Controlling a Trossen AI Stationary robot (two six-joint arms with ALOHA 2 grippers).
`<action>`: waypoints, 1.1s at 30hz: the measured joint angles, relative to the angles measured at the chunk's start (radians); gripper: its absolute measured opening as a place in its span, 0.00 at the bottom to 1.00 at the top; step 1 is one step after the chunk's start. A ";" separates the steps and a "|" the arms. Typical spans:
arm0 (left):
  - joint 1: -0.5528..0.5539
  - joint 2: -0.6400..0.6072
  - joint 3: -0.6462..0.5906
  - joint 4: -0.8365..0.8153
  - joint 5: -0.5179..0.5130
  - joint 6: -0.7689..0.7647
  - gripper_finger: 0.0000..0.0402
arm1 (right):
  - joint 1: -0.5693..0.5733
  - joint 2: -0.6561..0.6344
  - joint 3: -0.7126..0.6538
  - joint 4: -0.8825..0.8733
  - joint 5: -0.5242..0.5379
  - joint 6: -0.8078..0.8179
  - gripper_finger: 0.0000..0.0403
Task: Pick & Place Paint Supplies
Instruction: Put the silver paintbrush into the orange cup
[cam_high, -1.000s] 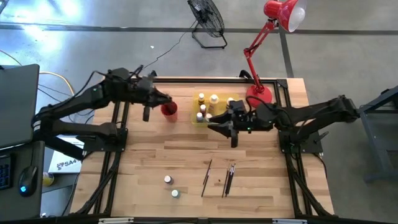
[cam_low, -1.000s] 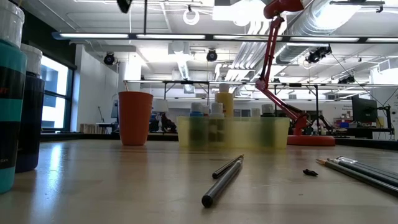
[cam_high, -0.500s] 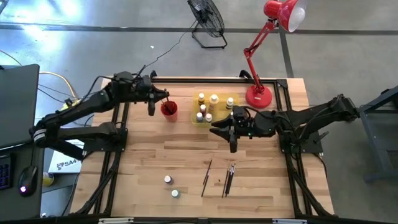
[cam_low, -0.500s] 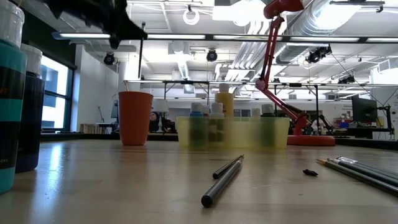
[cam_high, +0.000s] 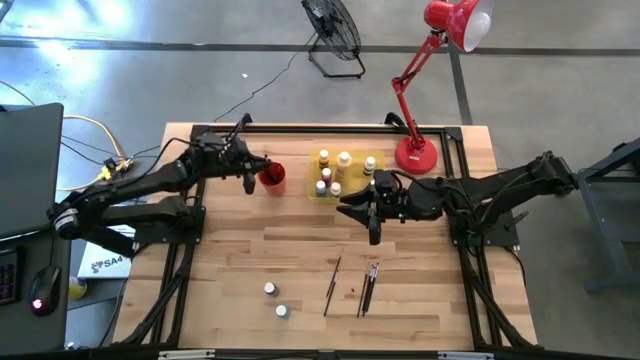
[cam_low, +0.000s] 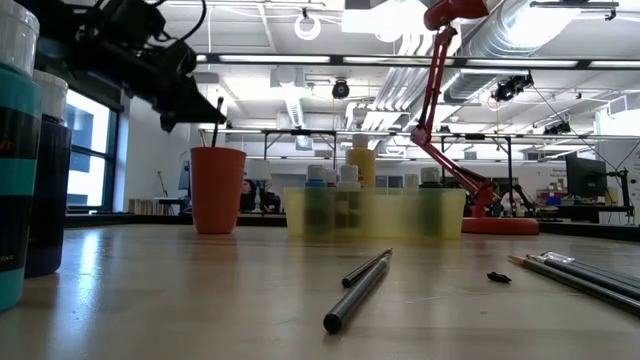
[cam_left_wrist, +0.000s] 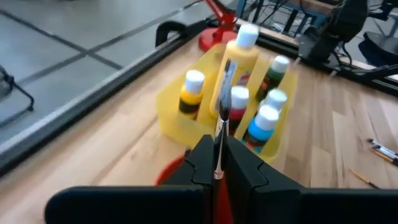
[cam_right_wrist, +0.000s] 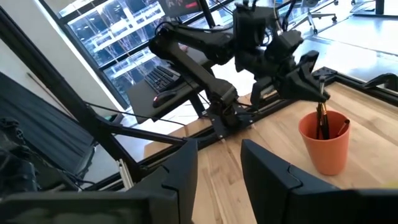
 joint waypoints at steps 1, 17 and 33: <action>0.000 0.000 -0.016 0.008 -0.001 -0.014 0.02 | -0.002 0.000 0.000 0.000 0.000 0.000 0.28; 0.000 0.000 -0.082 0.076 -0.081 -0.053 0.21 | -0.002 0.000 -0.001 0.000 0.000 -0.003 0.27; 0.000 -0.038 0.056 0.296 0.179 -0.171 0.26 | -0.001 0.000 -0.001 0.035 -0.004 0.039 0.27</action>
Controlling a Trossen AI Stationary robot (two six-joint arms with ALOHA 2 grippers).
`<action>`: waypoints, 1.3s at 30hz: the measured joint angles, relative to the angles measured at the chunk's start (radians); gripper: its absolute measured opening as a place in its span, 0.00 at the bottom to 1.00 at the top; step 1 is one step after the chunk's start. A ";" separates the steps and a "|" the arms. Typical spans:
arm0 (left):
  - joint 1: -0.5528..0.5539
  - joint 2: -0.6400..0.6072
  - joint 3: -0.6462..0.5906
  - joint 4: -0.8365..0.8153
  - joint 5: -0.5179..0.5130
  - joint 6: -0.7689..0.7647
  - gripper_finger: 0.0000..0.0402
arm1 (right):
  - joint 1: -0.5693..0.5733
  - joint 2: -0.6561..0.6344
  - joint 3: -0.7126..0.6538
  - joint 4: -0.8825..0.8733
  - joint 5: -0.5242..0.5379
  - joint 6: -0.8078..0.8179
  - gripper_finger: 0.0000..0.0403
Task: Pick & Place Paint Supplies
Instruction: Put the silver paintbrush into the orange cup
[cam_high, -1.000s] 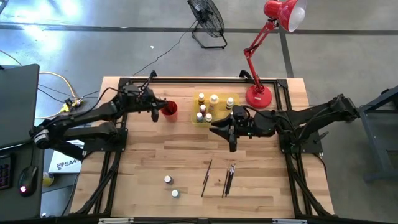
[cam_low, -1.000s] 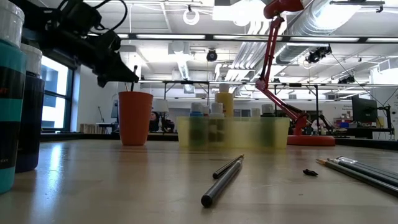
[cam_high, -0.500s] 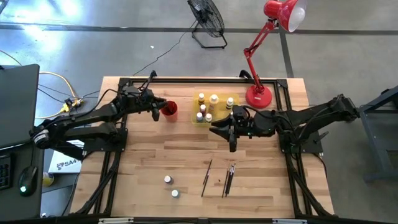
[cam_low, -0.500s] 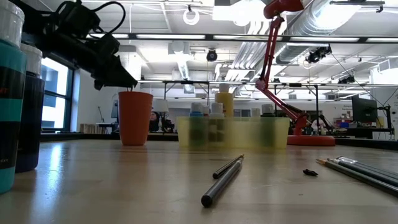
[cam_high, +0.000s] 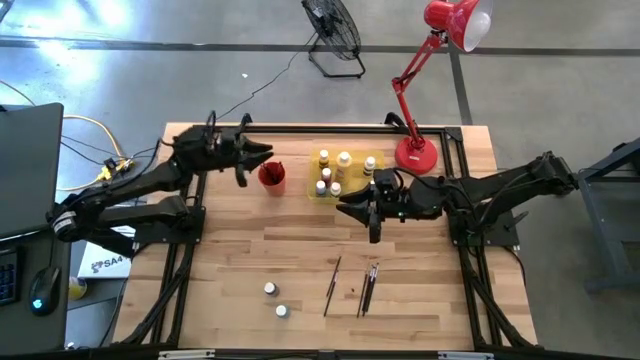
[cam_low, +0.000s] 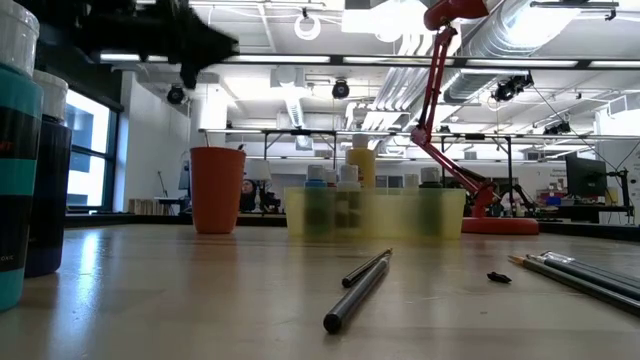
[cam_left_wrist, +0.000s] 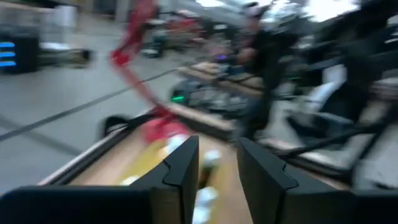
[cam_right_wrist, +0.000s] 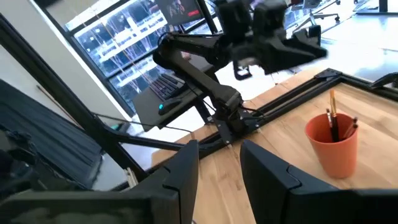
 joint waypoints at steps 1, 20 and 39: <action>0.000 0.000 0.025 -0.006 0.047 -0.016 0.25 | 0.000 0.000 0.000 0.006 -0.001 0.017 0.27; 0.000 -0.076 0.277 -0.161 0.344 -0.055 0.01 | 0.052 0.000 0.000 -0.021 0.050 0.226 0.27; 0.000 -0.102 0.277 -0.265 0.330 -0.044 0.01 | 0.164 0.115 0.000 -0.826 -0.076 1.298 0.27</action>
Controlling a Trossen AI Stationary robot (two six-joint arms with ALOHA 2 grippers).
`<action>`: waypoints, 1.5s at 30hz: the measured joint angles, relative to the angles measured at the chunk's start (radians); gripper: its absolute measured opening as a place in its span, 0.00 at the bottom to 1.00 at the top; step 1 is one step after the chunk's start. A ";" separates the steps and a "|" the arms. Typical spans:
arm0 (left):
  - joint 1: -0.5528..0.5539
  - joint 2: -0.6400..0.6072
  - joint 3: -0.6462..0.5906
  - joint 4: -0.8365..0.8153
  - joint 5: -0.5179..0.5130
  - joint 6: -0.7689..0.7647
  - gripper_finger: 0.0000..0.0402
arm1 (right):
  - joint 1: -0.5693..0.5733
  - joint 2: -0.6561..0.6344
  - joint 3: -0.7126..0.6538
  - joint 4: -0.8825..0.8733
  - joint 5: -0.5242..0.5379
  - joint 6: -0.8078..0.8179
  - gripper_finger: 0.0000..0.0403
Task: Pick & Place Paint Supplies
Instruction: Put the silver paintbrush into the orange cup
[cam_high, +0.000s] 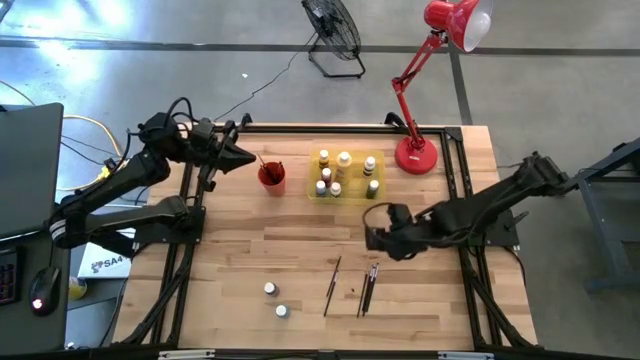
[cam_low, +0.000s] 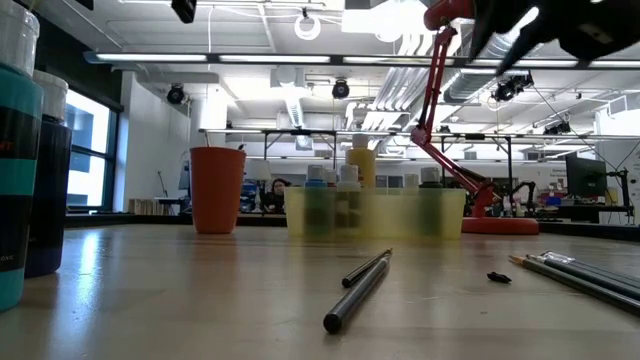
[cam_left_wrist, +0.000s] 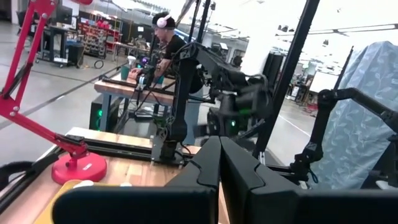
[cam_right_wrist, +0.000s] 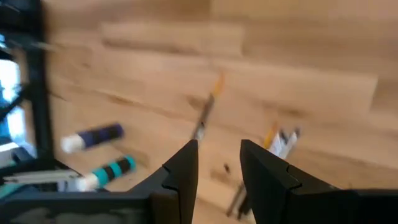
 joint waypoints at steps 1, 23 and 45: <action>0.000 0.000 0.000 -0.001 0.000 0.006 0.01 | 0.000 0.018 0.000 0.000 -0.025 0.013 0.27; 0.000 0.000 0.000 -0.048 0.000 0.016 0.01 | -0.015 0.347 0.000 -0.041 -0.284 0.157 0.27; 0.000 0.000 0.000 -0.046 0.001 0.015 0.01 | -0.046 0.355 -0.122 0.116 -0.259 0.222 0.15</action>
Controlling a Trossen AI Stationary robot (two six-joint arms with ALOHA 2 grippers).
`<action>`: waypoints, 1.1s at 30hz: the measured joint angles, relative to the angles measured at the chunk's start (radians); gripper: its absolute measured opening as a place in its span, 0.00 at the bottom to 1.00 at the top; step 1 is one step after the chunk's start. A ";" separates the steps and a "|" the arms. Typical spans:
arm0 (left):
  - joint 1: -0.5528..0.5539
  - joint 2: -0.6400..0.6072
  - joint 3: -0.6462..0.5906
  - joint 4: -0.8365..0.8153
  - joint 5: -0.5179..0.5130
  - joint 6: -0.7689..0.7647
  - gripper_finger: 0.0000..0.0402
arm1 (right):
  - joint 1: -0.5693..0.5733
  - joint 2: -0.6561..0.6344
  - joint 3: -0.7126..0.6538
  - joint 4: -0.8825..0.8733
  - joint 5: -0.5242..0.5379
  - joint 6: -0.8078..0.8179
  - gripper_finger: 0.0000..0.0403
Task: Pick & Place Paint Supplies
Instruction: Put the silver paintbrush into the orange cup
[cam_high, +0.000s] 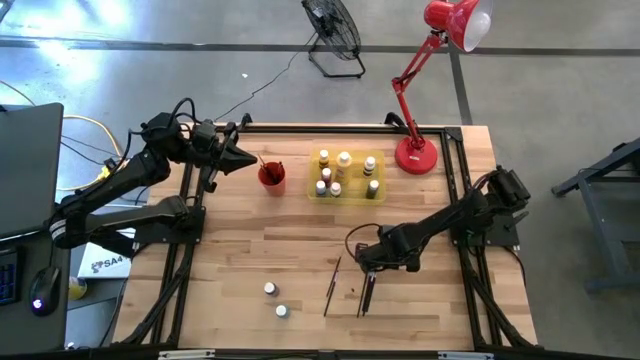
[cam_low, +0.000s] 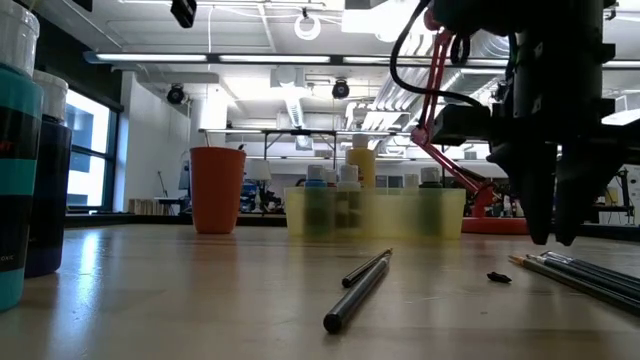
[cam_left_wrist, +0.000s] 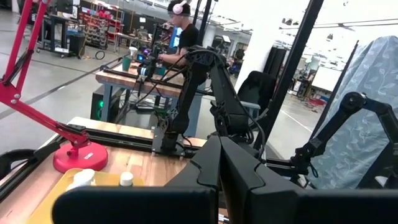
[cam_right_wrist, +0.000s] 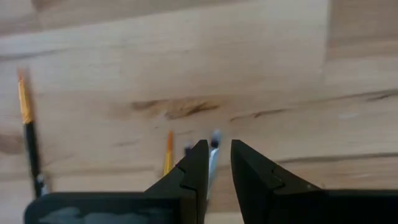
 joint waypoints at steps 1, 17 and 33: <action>0.000 0.000 0.000 0.000 0.000 0.000 0.01 | -0.001 0.000 0.000 -0.005 0.001 0.000 0.15; 0.000 0.000 0.000 0.000 0.000 0.000 0.01 | -0.001 0.059 0.003 0.062 -0.002 -0.023 0.15; 0.000 0.000 0.000 0.000 -0.025 0.000 0.01 | -0.001 0.079 0.004 0.050 0.001 -0.052 0.03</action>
